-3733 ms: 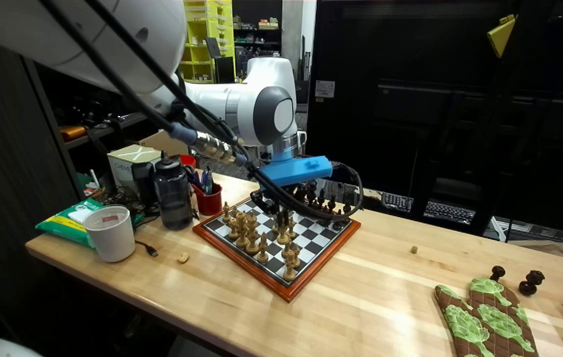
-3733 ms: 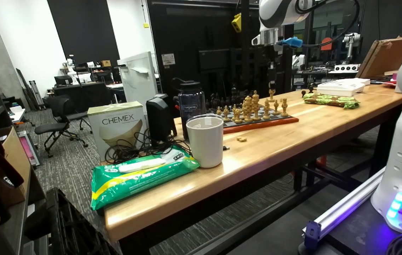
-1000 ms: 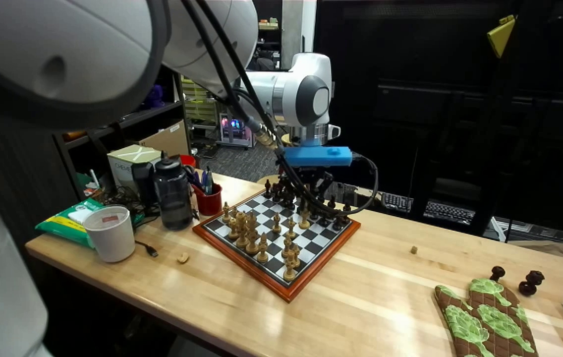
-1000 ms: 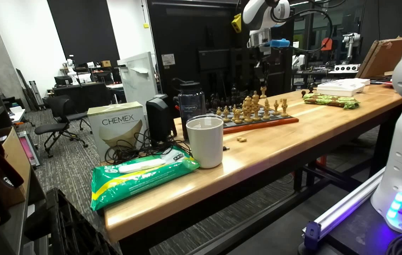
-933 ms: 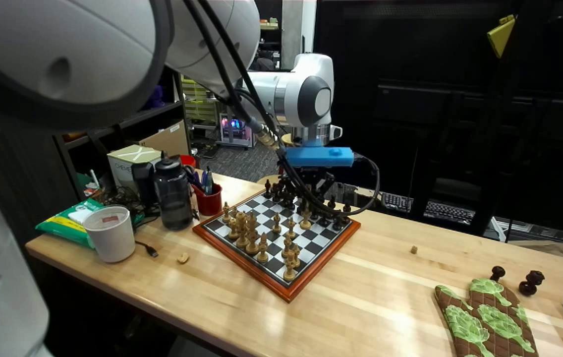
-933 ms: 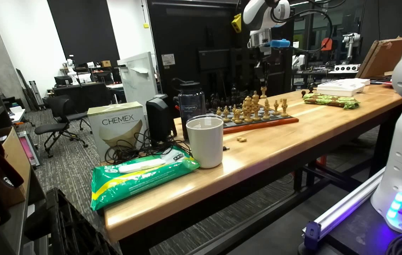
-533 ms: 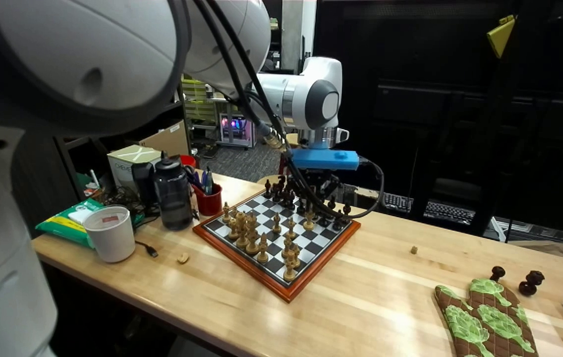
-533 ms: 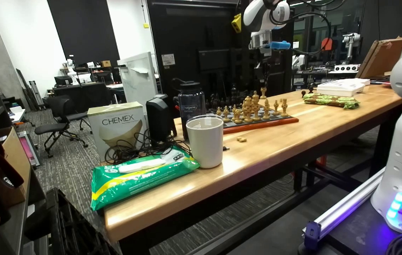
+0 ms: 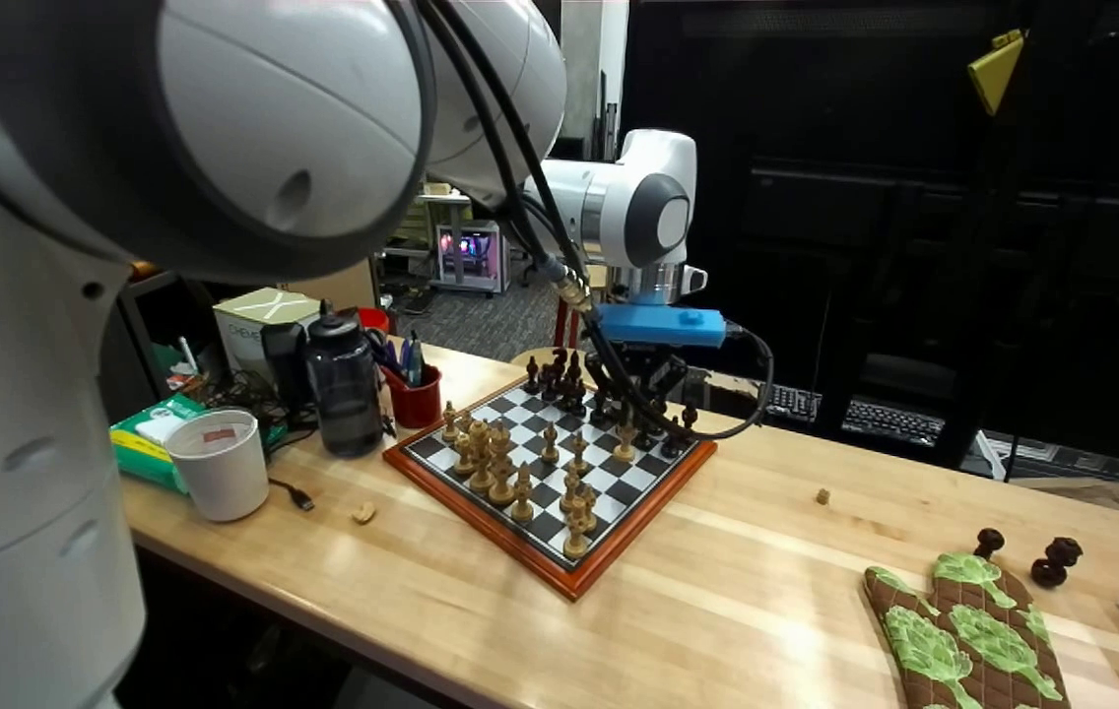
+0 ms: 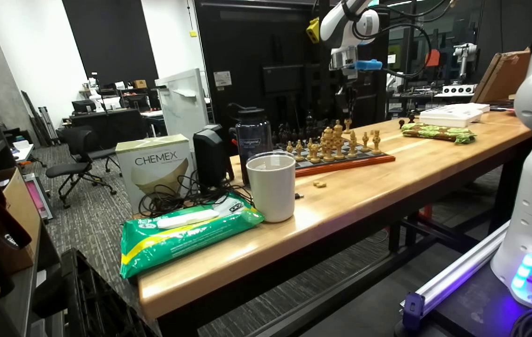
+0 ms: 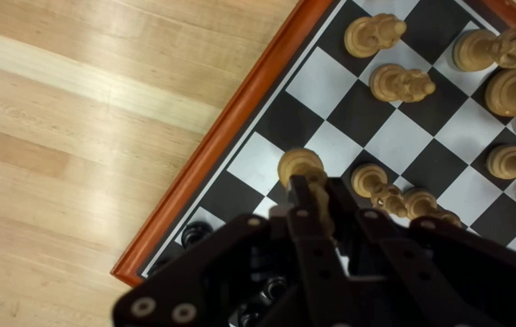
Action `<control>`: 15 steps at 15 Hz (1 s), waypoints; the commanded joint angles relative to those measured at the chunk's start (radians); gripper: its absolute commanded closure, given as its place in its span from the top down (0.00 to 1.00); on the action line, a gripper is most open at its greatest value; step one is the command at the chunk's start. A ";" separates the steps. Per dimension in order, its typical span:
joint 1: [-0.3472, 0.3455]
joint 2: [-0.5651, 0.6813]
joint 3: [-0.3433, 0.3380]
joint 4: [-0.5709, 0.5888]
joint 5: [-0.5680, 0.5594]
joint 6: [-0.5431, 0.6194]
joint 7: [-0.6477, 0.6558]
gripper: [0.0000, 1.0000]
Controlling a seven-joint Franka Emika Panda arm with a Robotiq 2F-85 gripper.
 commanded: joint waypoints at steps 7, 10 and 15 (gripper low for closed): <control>-0.043 0.083 0.009 0.108 0.055 -0.052 0.003 0.04; -0.055 0.108 0.009 0.133 0.062 -0.062 0.007 0.04; -0.068 0.137 0.014 0.151 0.074 -0.065 0.004 0.04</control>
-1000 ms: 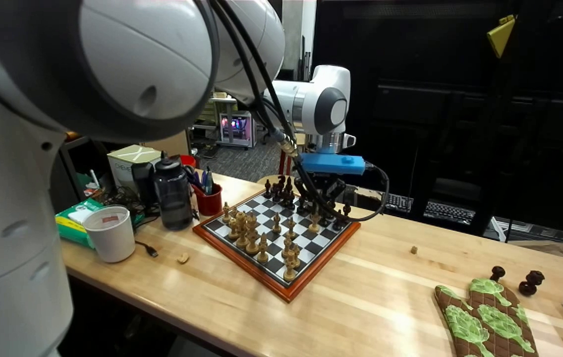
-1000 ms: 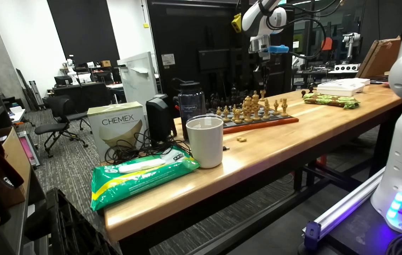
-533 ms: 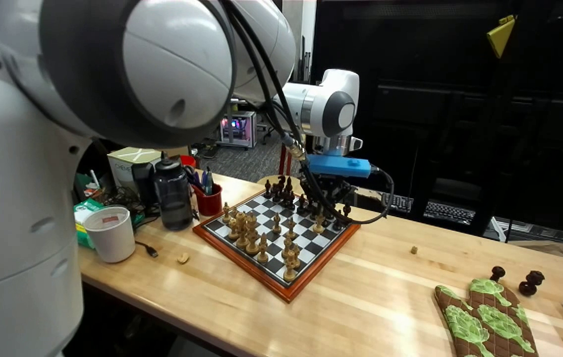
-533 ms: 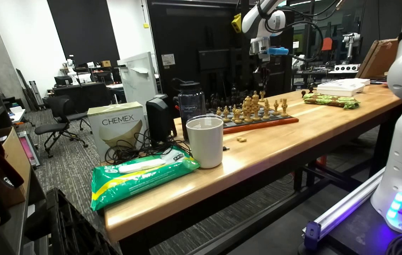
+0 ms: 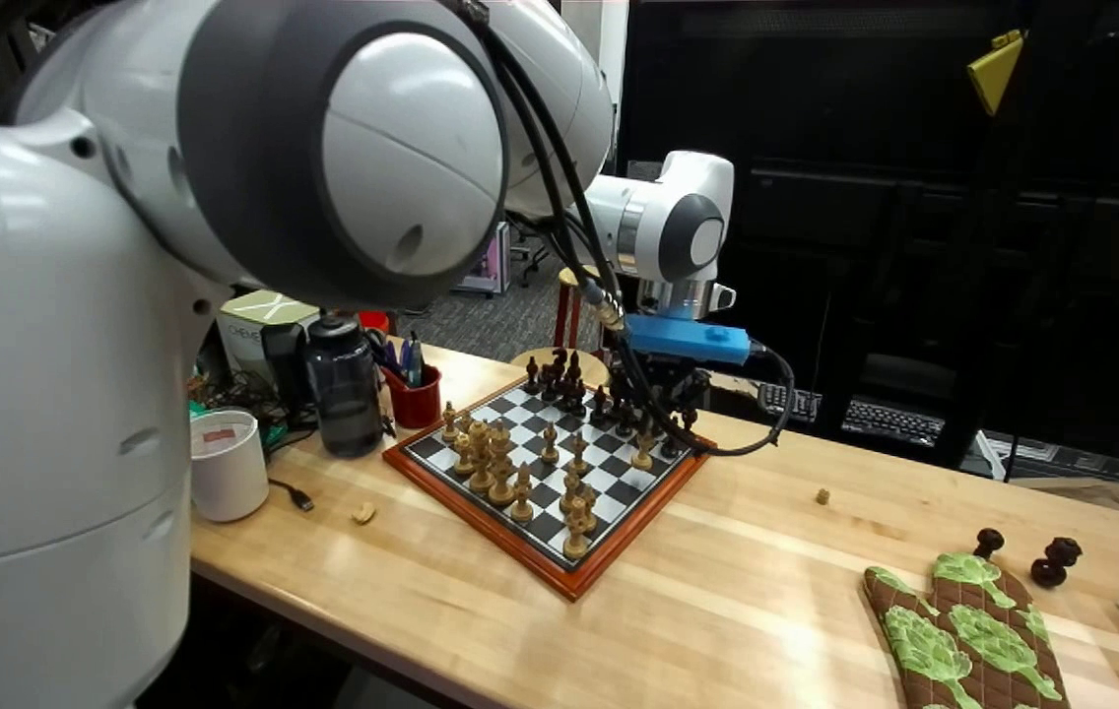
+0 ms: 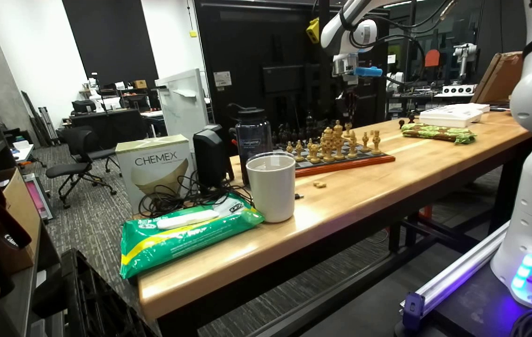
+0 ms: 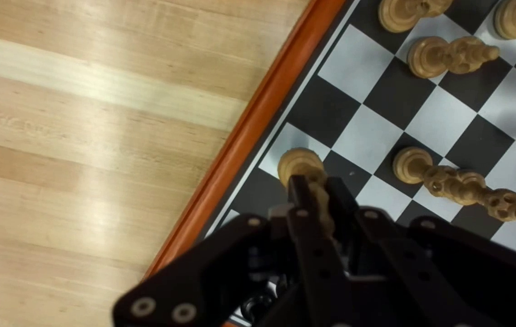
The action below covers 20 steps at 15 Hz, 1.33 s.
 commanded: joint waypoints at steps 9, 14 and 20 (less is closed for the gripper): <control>-0.021 0.043 0.018 0.016 0.026 -0.010 0.006 0.04; -0.022 0.043 0.019 0.010 0.026 -0.005 0.007 0.39; -0.021 0.035 0.020 0.009 0.024 -0.009 0.009 0.69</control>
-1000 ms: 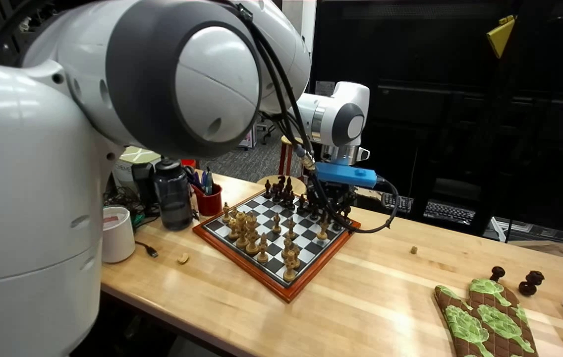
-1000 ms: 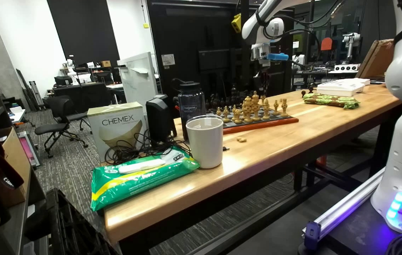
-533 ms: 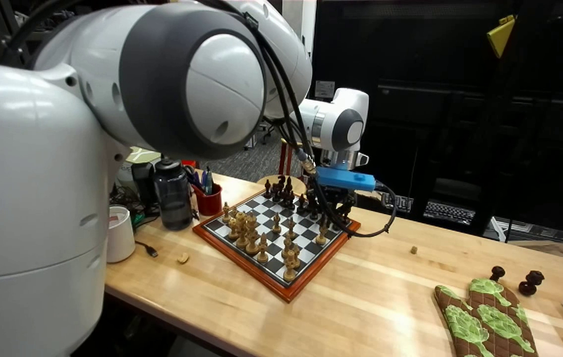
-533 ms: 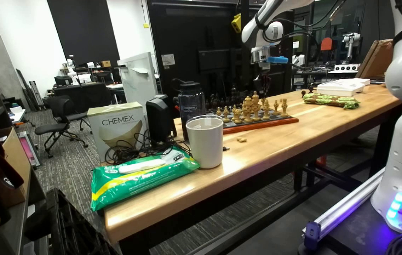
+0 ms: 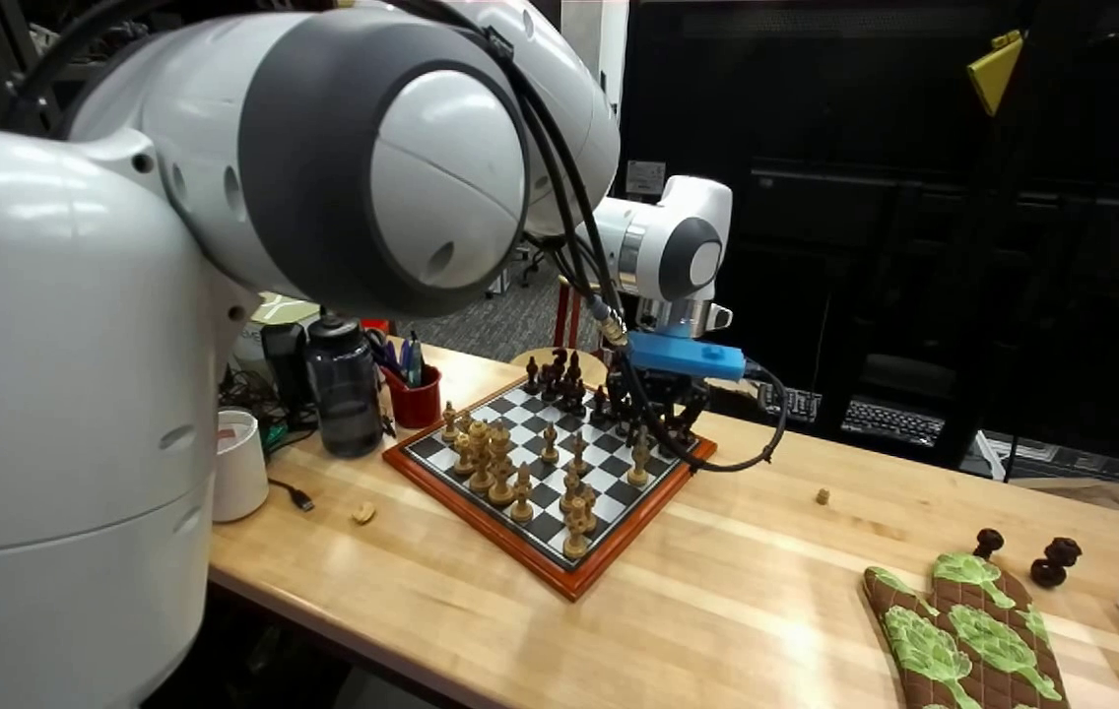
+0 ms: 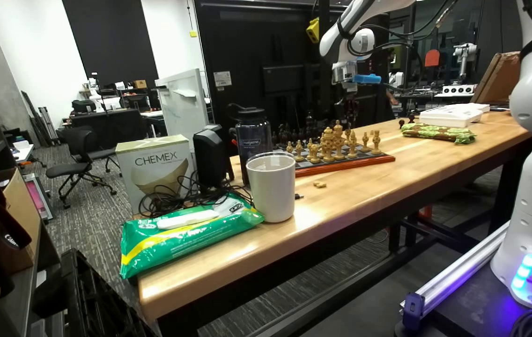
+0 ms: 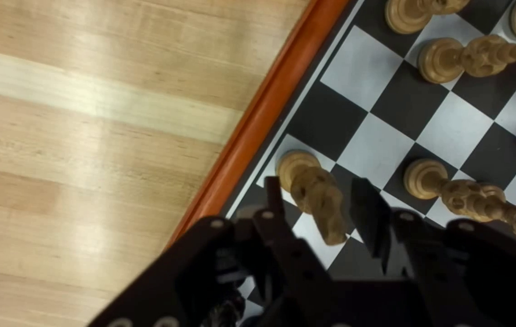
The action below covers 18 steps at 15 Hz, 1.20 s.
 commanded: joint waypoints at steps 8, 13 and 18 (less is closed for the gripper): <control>-0.010 -0.073 0.023 -0.048 0.009 0.010 -0.009 1.00; 0.004 -0.146 0.030 -0.118 -0.006 0.036 -0.003 1.00; 0.025 -0.216 0.036 -0.222 -0.025 0.106 -0.001 1.00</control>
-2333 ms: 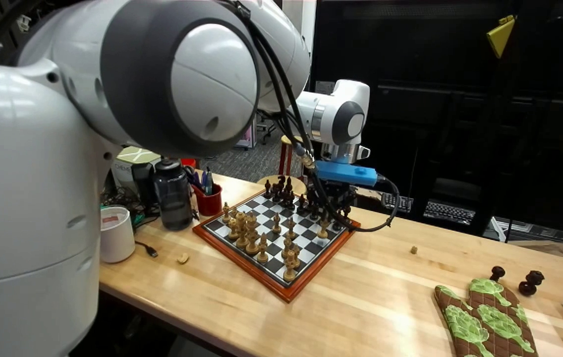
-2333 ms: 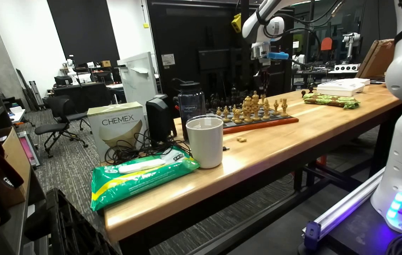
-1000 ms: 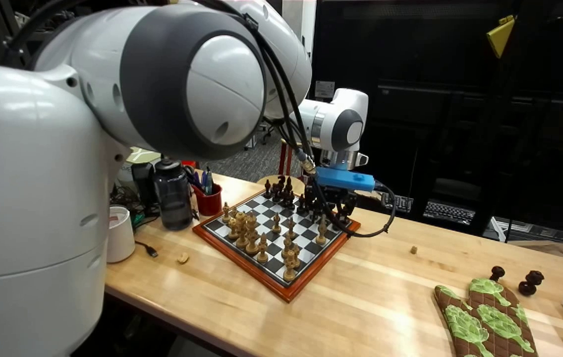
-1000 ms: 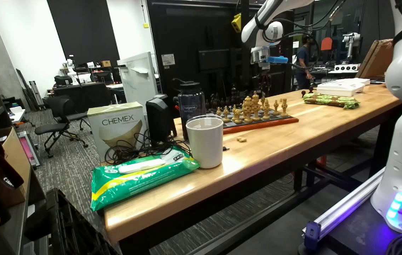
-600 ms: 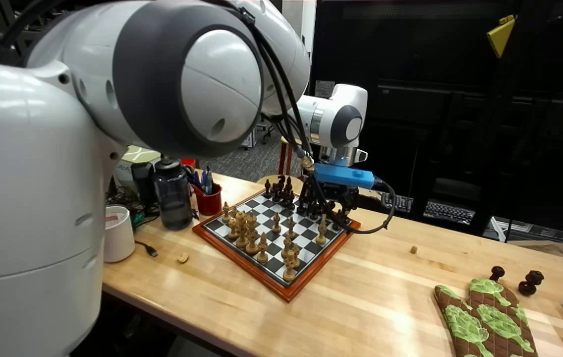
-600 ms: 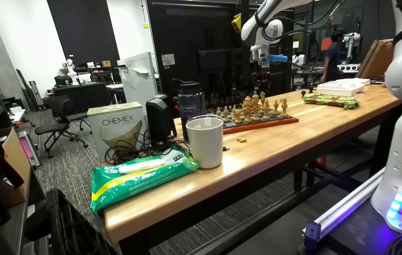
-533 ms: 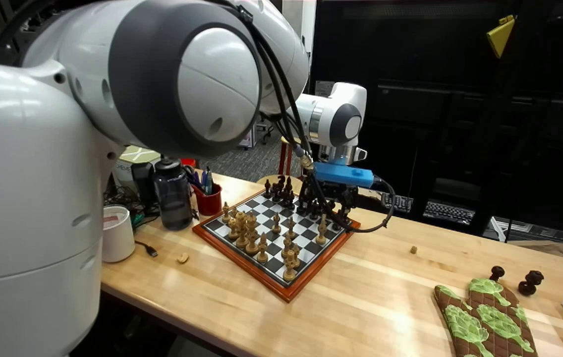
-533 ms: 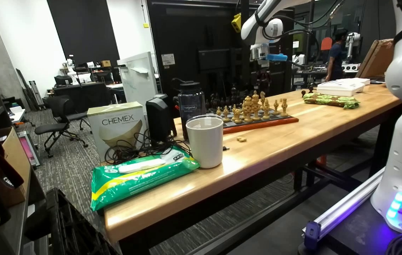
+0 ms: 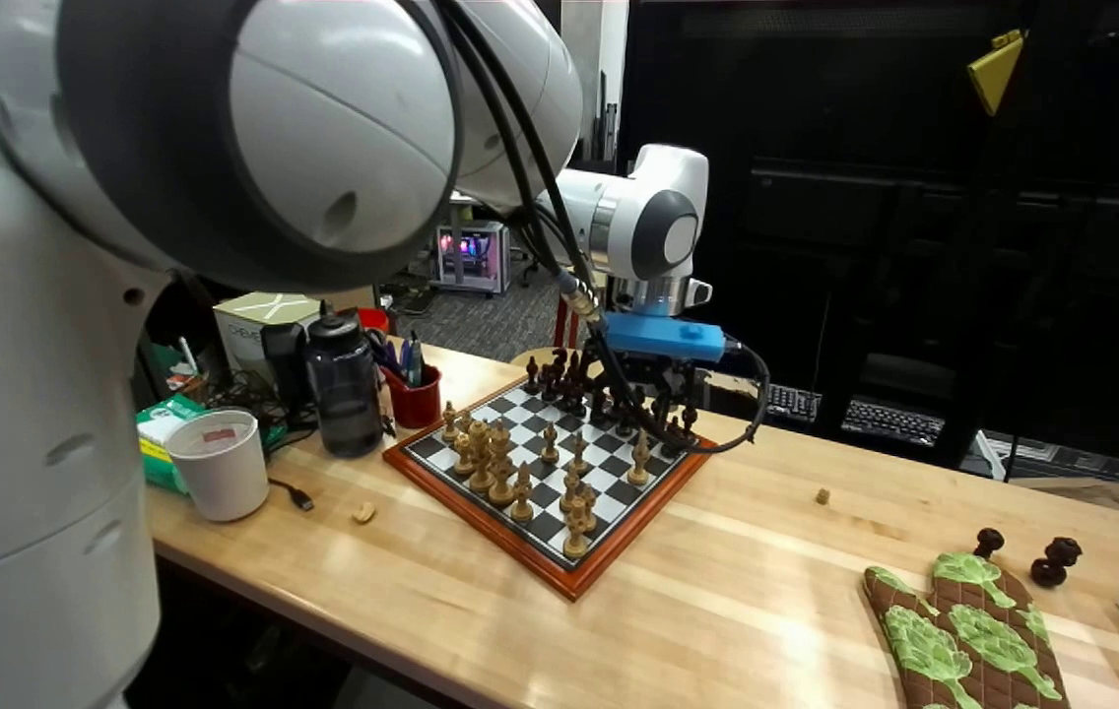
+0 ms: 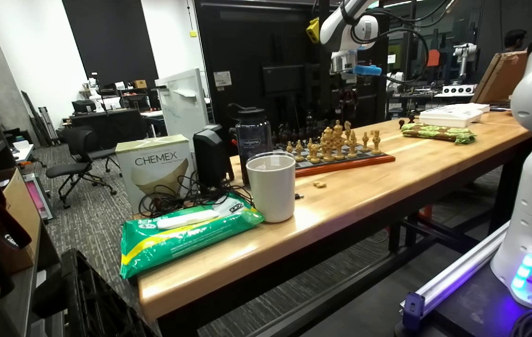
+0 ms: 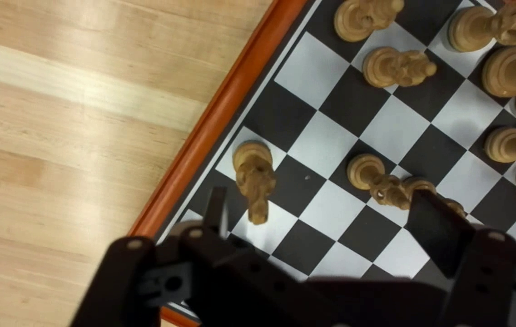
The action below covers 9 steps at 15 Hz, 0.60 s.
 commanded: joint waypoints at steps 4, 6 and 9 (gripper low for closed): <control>0.037 -0.151 0.011 -0.207 -0.060 0.153 0.018 1.00; 0.049 -0.182 0.011 -0.252 -0.079 0.193 0.027 1.00; 0.065 -0.226 0.012 -0.309 -0.108 0.238 0.041 1.00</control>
